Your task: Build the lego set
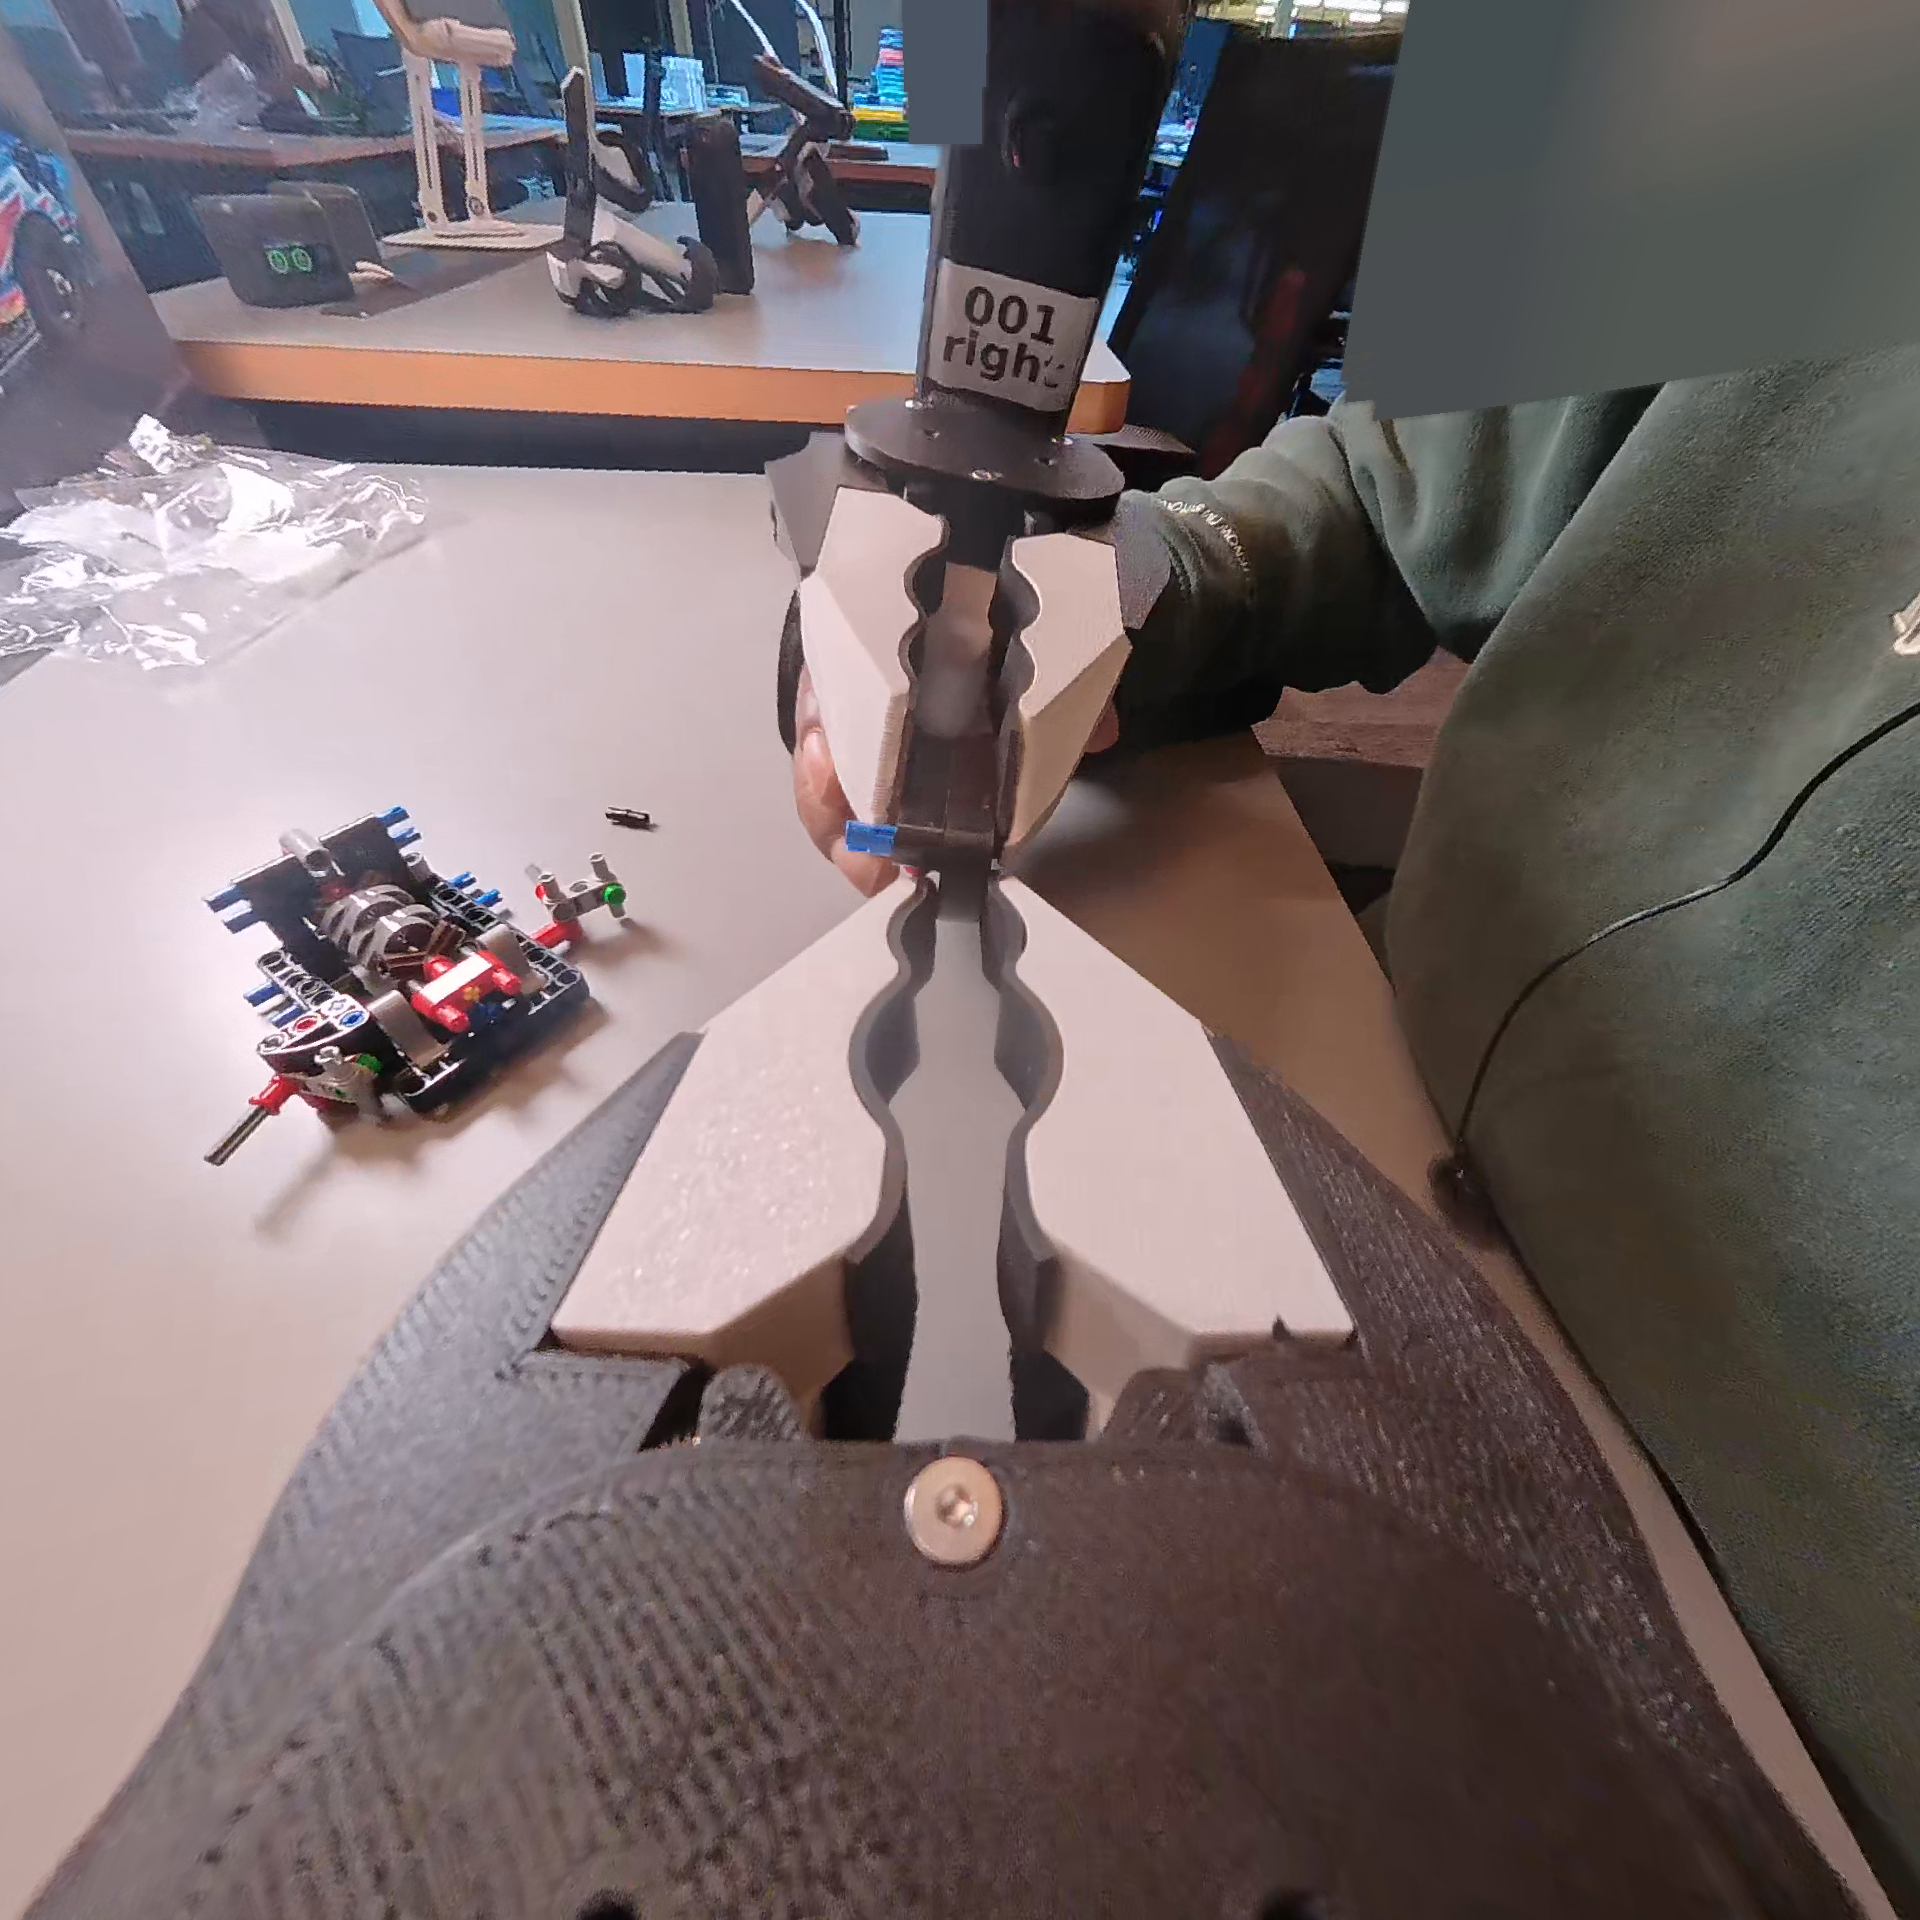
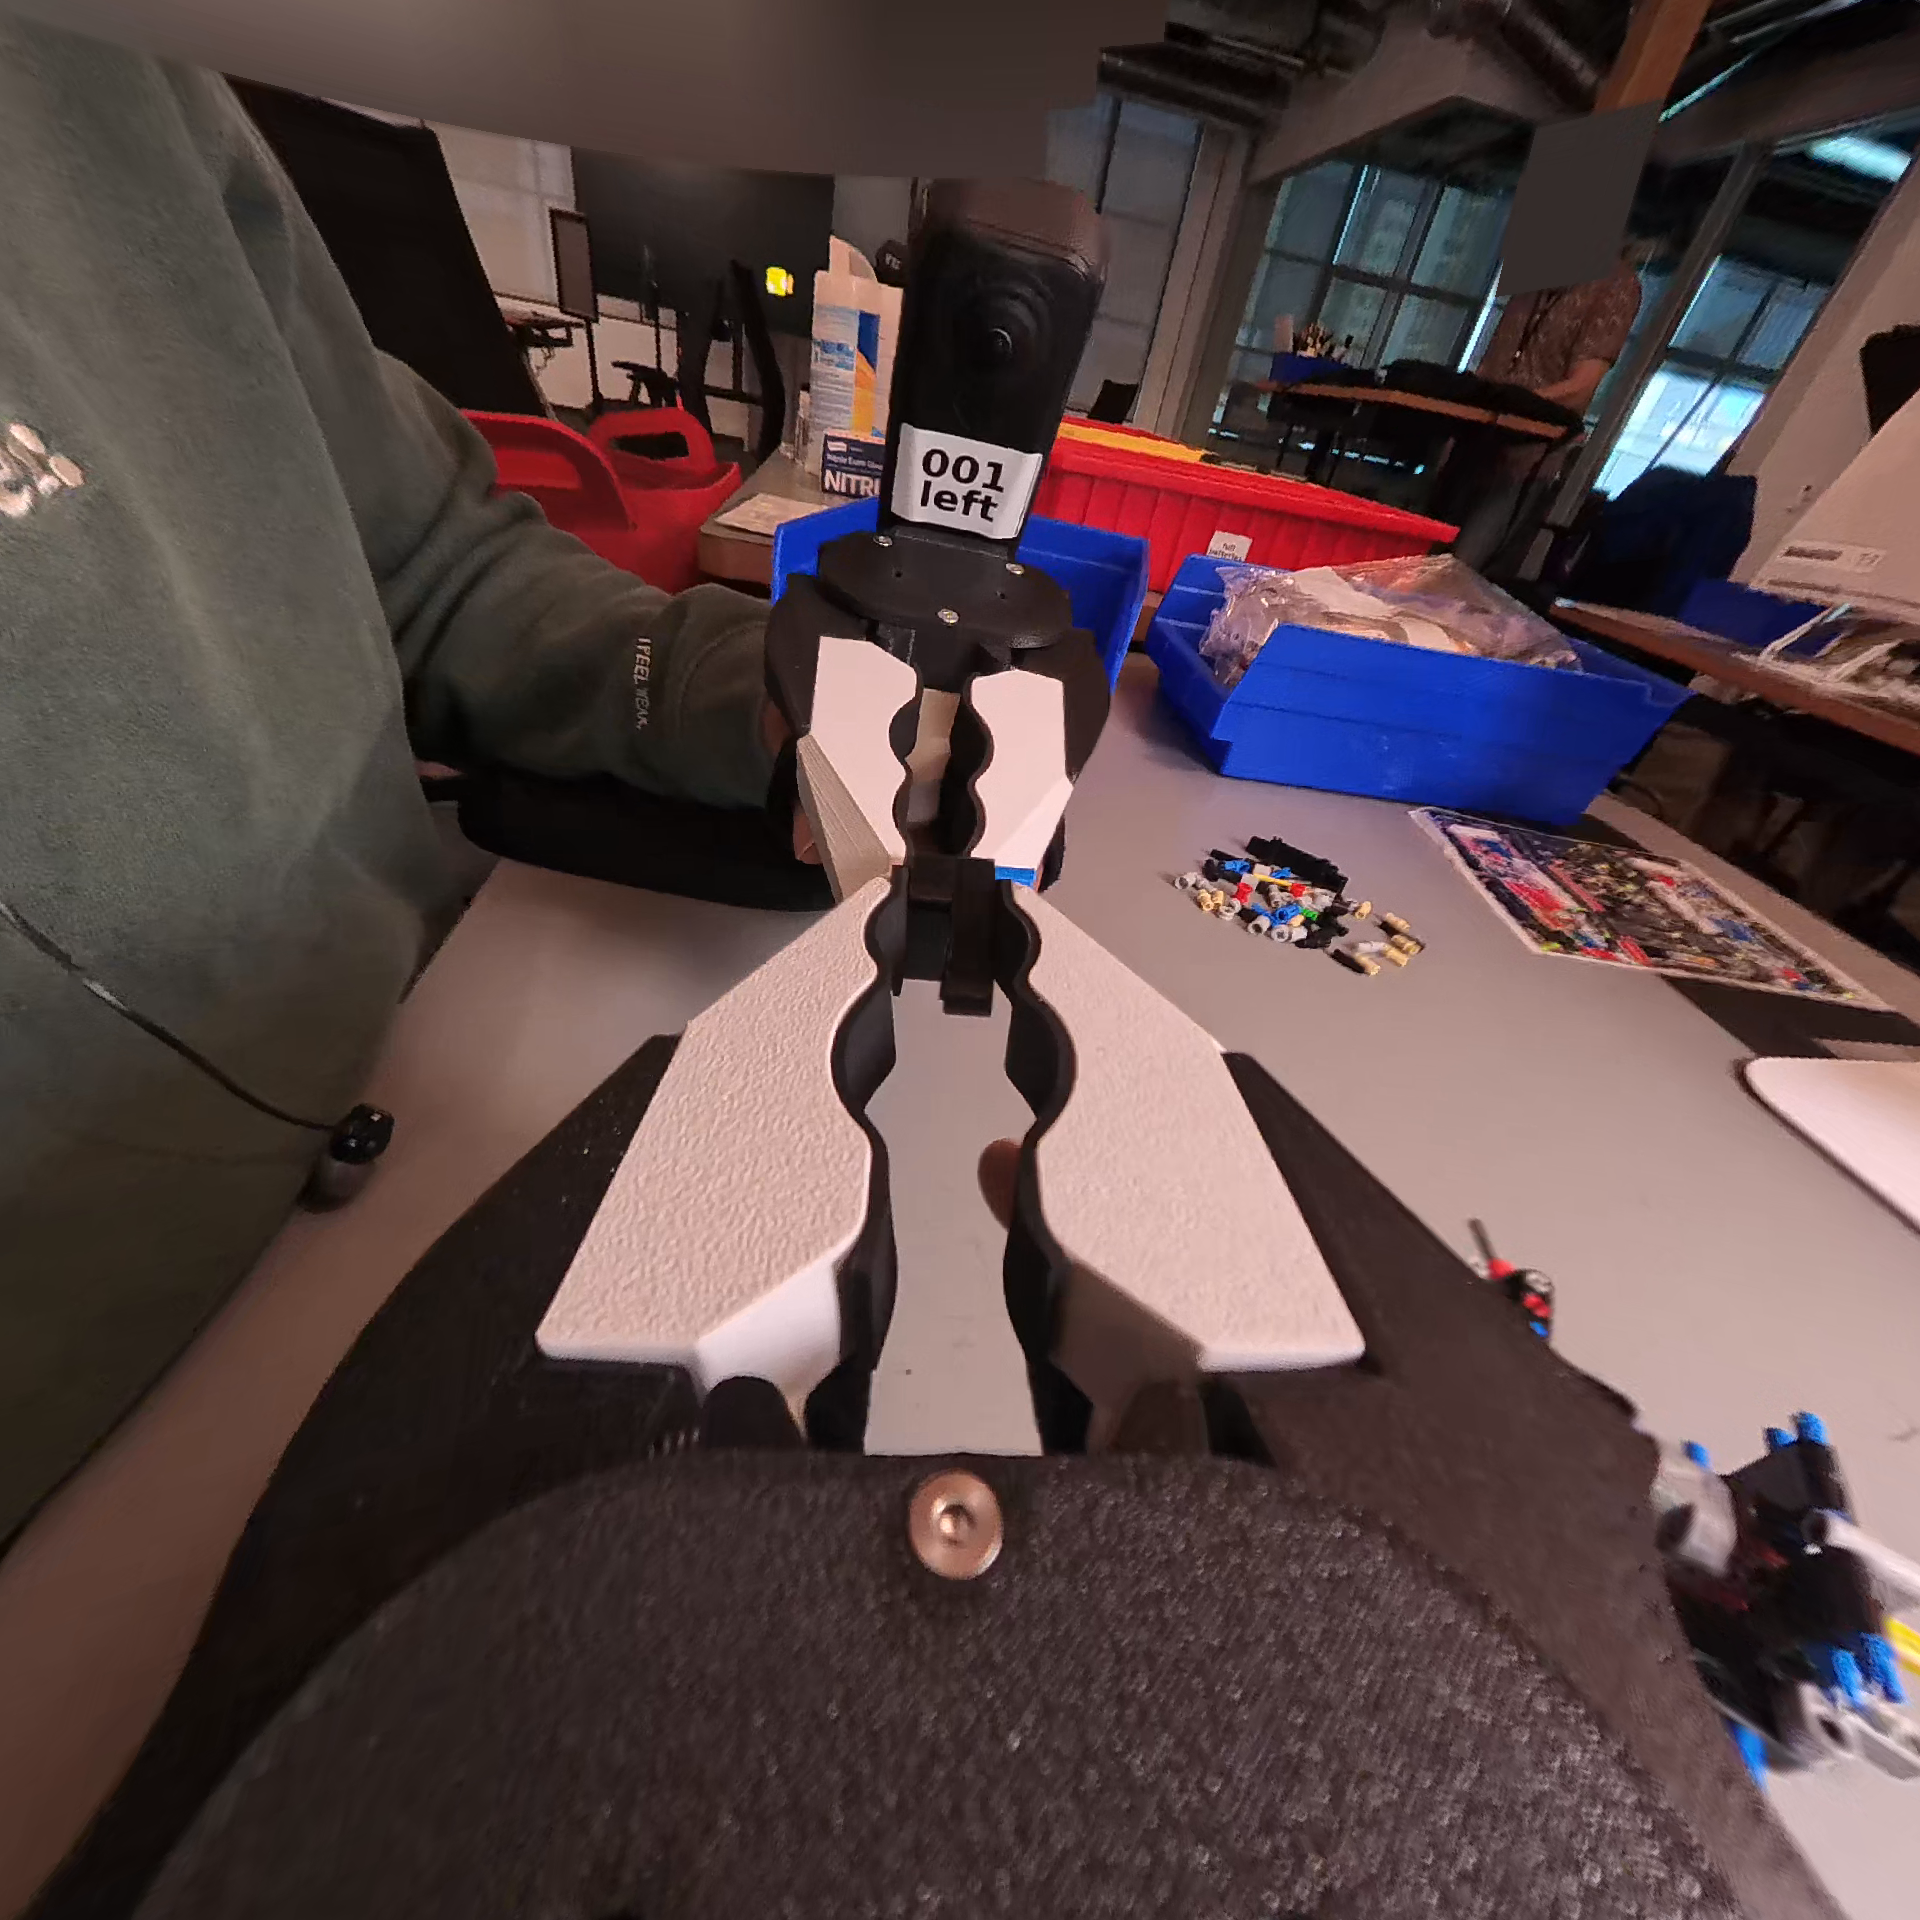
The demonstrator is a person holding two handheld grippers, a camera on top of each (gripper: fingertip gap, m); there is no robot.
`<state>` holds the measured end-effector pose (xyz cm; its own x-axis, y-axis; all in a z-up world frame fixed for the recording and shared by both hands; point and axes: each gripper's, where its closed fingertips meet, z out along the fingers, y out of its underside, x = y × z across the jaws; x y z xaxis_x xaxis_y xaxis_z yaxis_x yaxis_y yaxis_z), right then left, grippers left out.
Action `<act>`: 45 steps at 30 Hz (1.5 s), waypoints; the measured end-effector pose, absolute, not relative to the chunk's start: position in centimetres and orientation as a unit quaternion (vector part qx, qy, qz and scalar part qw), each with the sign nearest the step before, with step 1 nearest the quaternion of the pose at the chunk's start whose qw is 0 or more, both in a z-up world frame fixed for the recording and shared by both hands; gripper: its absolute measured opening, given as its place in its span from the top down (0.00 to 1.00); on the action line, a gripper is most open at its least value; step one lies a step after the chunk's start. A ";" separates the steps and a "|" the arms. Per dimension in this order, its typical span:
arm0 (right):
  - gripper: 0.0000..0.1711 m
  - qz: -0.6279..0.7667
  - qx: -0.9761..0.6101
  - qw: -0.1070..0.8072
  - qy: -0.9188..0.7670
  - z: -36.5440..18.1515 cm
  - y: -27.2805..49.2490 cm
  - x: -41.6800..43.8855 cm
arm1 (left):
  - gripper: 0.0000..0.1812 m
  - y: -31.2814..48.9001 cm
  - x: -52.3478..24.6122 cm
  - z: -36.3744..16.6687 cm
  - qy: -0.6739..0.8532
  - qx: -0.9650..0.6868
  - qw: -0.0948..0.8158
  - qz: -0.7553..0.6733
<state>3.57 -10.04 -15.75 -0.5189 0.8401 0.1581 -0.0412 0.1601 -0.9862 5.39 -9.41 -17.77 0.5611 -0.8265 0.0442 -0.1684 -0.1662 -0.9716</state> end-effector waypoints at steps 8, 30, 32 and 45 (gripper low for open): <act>0.90 0.551 -0.364 0.365 -0.656 -17.2 -8.4 2.4 | 0.97 -8.3 4.3 -18.8 0.273 -0.731 0.491 -0.387; 0.87 0.427 -0.341 0.434 -0.716 -18.9 -5.9 3.0 | 0.82 -7.7 4.2 -18.8 0.092 -0.715 0.371 -0.586; 0.87 0.442 -0.371 0.433 -0.692 -18.4 -4.5 3.0 | 0.82 -7.1 3.1 -19.0 0.109 -0.733 0.415 -0.527; 0.87 0.375 -0.487 0.451 -0.647 -19.6 2.3 3.5 | 0.86 -3.9 -0.8 -21.1 0.127 -0.791 0.519 -0.299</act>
<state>3.46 2.32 -19.61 -0.1186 0.9685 0.2189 0.2926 0.2447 -0.9244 -0.75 -3.85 -21.12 0.7890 -0.5108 0.3415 0.1104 -0.4288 -0.8966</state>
